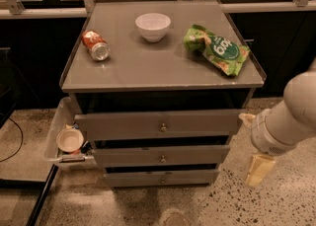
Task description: Open middle drawer
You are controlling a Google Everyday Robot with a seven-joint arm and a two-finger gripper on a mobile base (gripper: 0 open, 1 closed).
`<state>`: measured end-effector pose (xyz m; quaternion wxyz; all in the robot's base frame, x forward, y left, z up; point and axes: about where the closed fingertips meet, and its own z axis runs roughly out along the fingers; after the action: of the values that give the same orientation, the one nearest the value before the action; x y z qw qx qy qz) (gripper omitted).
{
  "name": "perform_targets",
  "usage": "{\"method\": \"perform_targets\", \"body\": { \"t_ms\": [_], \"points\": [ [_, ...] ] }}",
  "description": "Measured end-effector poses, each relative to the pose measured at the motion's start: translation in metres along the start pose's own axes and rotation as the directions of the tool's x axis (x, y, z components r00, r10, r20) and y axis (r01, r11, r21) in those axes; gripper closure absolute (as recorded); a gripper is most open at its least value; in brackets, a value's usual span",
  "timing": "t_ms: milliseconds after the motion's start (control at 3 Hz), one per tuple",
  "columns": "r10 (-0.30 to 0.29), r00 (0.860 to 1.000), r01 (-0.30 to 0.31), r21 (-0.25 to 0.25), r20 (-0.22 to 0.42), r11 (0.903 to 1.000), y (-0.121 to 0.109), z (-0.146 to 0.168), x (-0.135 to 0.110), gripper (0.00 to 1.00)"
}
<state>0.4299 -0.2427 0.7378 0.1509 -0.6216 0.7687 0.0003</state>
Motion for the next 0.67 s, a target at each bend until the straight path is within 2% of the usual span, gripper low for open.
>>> {"method": "perform_targets", "body": {
  "t_ms": [333,667],
  "points": [
    [-0.037,0.999,0.037,0.052,0.006,0.9980,-0.001,0.042,0.018,0.00],
    [-0.061,0.997,0.058,0.082,0.036,0.9949,-0.004,0.073,0.032,0.00]
  ]
}}
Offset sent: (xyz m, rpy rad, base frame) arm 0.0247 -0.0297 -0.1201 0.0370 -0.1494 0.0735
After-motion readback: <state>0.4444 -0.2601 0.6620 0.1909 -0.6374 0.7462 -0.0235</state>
